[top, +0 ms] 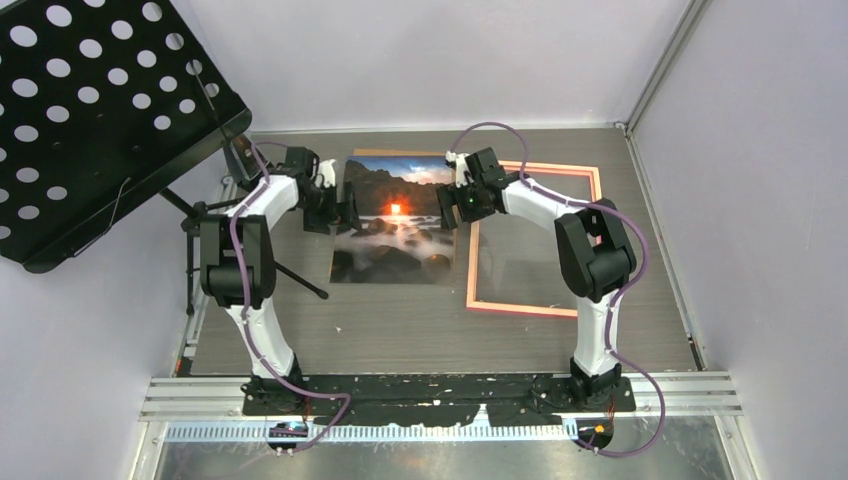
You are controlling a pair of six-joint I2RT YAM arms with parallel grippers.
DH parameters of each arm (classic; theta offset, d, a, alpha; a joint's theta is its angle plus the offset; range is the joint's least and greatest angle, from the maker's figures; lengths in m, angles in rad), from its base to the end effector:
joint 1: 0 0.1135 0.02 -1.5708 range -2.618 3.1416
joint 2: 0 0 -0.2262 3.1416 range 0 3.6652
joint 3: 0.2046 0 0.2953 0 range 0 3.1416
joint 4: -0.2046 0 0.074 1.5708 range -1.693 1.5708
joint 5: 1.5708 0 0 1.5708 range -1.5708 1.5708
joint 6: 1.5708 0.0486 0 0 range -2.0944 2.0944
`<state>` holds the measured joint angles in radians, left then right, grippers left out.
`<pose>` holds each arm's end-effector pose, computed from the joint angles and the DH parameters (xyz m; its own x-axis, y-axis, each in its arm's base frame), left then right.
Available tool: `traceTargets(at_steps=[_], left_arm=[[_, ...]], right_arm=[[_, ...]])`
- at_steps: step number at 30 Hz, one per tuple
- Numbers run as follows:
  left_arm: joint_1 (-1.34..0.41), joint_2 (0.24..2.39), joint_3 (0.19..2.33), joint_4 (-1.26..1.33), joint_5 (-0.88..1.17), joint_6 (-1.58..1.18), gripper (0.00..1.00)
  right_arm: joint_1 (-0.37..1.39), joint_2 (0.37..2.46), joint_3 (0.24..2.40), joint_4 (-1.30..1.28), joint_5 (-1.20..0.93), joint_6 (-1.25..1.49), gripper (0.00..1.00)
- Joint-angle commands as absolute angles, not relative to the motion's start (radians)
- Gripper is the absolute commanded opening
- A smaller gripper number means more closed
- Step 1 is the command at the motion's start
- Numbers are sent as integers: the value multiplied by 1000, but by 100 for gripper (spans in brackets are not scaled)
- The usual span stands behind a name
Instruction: Put the photo into the frame
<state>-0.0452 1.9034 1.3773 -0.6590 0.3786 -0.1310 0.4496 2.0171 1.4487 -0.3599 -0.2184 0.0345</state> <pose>0.4176 -0.0369 0.1236 -0.9413 -0.0789 -0.3282 0.0585 0.9195 -0.3887 0.4155 0.2122 0.1152 -0.7393 -0.3193 -0.5929 -0.5160 0.8343 0.1940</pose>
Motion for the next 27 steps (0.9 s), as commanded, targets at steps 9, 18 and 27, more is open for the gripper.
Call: traceTargets(at_steps=[9,18,27], left_arm=[[-32,1961,1454,-672,442,-185,93],[-26,1981,1477,-682,464,-202,92],[-24,1999,1504,-693,470,-230,92]], right_arm=[[452,2058,1488,-320,-312,34,83],[451,2088,1525,-320,-344,40,81],[453,2077,1517,-293,-321,58,80]])
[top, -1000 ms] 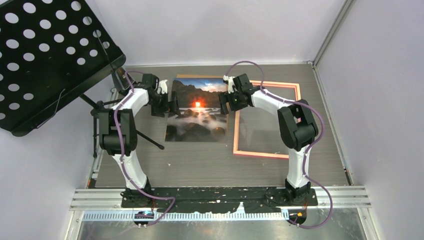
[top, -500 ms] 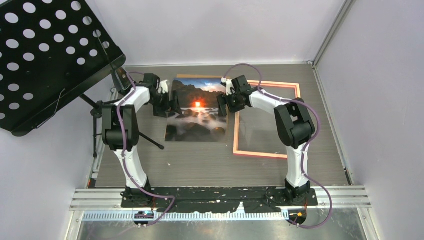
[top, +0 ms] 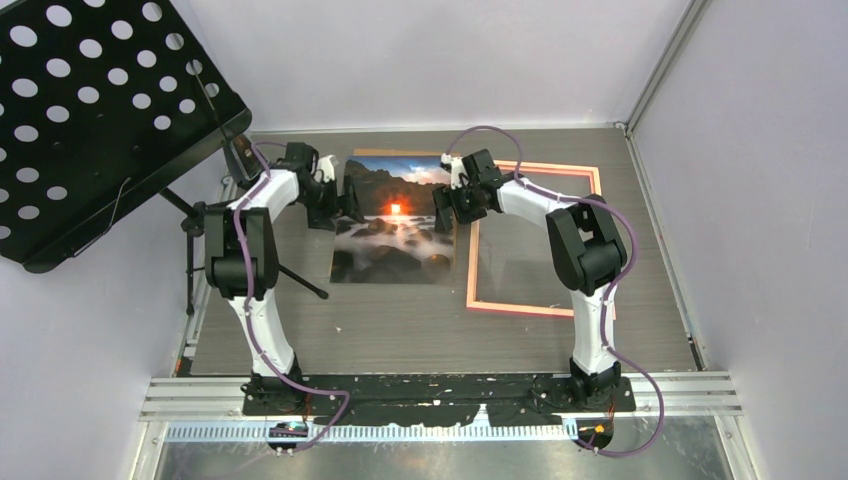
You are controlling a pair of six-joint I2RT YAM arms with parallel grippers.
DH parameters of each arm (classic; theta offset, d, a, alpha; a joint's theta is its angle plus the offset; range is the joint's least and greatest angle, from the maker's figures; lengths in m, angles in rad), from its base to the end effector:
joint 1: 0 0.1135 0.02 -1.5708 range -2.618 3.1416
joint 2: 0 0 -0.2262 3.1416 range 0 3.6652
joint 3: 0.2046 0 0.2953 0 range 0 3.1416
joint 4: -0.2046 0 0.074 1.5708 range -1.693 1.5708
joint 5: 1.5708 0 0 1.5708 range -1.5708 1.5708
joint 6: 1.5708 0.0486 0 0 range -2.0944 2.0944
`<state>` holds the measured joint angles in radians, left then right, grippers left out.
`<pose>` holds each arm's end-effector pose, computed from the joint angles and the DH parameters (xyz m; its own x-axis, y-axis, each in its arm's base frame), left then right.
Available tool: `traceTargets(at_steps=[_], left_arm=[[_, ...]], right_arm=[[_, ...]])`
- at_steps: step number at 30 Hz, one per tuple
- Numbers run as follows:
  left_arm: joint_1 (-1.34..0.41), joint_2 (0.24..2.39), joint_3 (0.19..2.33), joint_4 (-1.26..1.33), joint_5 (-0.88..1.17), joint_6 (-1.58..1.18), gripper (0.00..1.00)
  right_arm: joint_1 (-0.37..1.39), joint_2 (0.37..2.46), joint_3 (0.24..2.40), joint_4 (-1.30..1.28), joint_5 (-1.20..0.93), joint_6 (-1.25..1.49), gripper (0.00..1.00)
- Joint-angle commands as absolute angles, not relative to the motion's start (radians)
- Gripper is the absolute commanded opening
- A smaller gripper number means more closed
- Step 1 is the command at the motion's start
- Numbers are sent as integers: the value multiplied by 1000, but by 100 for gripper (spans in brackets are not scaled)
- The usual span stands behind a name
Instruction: Put the photo into the frame
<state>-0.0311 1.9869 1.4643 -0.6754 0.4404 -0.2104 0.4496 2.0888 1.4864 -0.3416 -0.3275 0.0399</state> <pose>0.4340 -0.0342 0.1182 -0.9486 -0.1595 -0.2733 -0.0151 0.8855 -0.4643 0.4207 0.2204 0.0984 -0.7520 -0.3210 -0.5757 -0.5519 0.7842 0.2837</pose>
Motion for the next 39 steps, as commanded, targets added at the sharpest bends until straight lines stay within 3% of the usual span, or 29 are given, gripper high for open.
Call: traceTargets(at_steps=[1,25,39], left_arm=[[-25,2000,1503,-693,474,-233,92],[-25,1943,1420,-684,363,-298,92],[-24,1901,1341,-650,411,-344,92]], right_arm=[[453,2074,1515,-285,-320,65,80],[457,2123,1581,-264,-356,105,79],[457,2168,1590,-311,-348,126,79]])
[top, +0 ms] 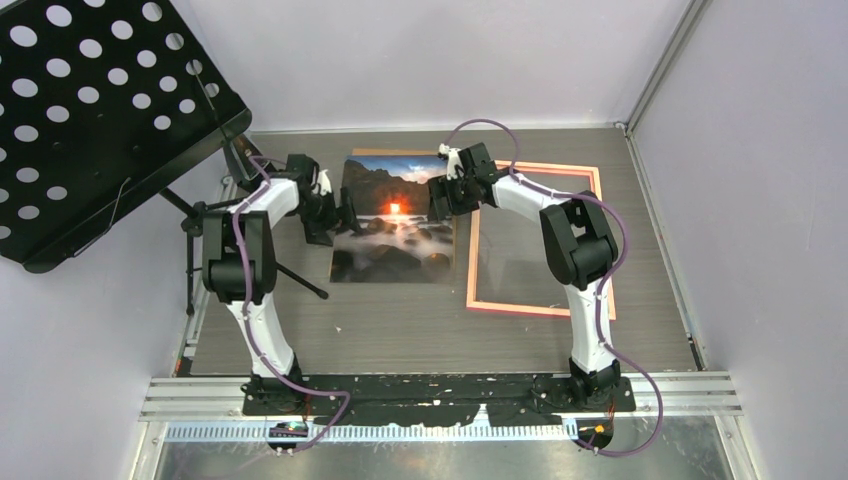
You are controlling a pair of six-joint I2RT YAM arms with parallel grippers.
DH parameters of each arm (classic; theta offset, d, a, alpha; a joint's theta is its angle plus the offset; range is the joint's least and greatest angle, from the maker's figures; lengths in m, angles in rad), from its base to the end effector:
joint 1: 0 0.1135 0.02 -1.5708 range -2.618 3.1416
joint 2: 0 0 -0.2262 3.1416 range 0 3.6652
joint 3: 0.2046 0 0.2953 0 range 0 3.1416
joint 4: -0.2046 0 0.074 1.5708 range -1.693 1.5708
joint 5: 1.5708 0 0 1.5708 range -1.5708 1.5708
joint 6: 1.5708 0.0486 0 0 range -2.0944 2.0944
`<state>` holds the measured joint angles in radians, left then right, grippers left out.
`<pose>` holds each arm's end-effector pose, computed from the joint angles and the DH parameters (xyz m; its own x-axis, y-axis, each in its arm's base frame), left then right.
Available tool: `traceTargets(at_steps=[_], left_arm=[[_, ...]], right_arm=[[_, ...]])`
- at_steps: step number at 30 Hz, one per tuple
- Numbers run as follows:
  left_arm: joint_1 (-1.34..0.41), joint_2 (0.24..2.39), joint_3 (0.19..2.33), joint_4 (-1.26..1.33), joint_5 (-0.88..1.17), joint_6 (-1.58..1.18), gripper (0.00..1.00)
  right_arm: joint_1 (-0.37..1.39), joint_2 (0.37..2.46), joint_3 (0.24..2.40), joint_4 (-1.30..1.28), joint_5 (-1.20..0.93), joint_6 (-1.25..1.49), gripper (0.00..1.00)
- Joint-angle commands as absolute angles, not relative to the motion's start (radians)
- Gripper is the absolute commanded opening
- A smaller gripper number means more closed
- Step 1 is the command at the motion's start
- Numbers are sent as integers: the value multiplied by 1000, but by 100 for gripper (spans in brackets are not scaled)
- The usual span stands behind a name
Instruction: Put the photo into the frame
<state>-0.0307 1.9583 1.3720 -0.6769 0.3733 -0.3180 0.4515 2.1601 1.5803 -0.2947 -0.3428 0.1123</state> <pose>0.4149 -0.0305 0.0993 -0.9483 -0.2621 -0.1789 -0.1659 0.8900 -0.4248 0.4403 0.2317 0.1014 -0.7538 -0.2482 -0.6084 -0.5237 0.7862 0.3281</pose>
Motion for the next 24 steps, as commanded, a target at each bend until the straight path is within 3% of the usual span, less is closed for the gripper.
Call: traceTargets(at_steps=[1,24], left_arm=[[-25,1898,1330,-643,423,-350,92],[-73,1752,1069,-490,519,-399,88]], right_arm=[[457,2168,1583,-310,-354,127,79],[460,2110,1459,-346,-530,24,79]])
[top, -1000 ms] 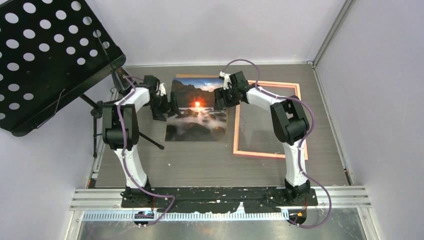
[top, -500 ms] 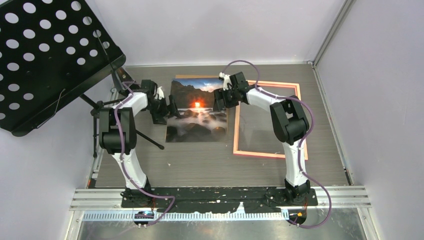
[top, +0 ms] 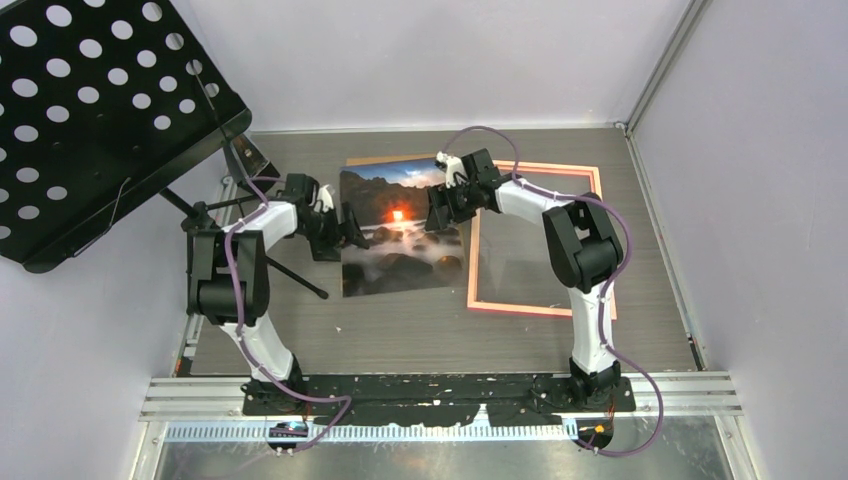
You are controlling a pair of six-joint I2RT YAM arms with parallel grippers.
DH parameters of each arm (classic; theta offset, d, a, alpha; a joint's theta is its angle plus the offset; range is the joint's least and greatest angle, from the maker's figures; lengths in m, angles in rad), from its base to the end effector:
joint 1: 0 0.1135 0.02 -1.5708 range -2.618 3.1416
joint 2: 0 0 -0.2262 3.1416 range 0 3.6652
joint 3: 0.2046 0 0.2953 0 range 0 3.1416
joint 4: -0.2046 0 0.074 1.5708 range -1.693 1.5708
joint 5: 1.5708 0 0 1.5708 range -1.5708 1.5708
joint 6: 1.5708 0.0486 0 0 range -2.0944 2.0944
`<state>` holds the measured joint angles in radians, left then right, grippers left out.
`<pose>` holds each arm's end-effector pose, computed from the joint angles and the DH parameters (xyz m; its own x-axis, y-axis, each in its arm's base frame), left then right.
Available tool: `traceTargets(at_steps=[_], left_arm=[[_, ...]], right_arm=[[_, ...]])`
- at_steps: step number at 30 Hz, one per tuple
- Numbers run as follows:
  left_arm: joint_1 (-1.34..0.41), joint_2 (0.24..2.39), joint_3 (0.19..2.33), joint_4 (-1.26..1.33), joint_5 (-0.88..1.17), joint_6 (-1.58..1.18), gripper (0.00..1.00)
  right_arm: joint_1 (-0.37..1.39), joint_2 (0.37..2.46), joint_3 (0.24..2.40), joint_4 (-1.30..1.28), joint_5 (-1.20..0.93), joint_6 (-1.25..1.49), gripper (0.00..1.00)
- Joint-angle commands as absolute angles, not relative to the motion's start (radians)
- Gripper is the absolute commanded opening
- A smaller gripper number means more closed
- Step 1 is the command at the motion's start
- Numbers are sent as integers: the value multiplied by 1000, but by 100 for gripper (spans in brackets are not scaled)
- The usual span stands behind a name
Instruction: Put the photo into the frame
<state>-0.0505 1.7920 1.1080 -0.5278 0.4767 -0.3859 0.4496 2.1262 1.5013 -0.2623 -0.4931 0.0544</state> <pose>0.3712 -0.0411 0.0883 -0.9438 -0.2871 -0.1638 -0.1612 0.8324 -0.5303 0.4247 0.2305 0.0946 -0.7327 -0.3004 -0.6107 -0.6131 0.6807 0.4008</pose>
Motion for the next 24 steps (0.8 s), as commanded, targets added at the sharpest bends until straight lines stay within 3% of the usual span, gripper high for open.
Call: traceTargets(at_steps=[1,12,24], left_arm=[[-74,1742,1060,-483,513,-402,88],[-69,1662,1021,-458,388,-410,93],[-55,1734,1121,-493,380,-386,96]], right_arm=[[460,2101,1457,-348,-529,18,79],[452,1987,1495,-354,-349,-23,80],[432,2061,1609,-353,-307,-18,80]])
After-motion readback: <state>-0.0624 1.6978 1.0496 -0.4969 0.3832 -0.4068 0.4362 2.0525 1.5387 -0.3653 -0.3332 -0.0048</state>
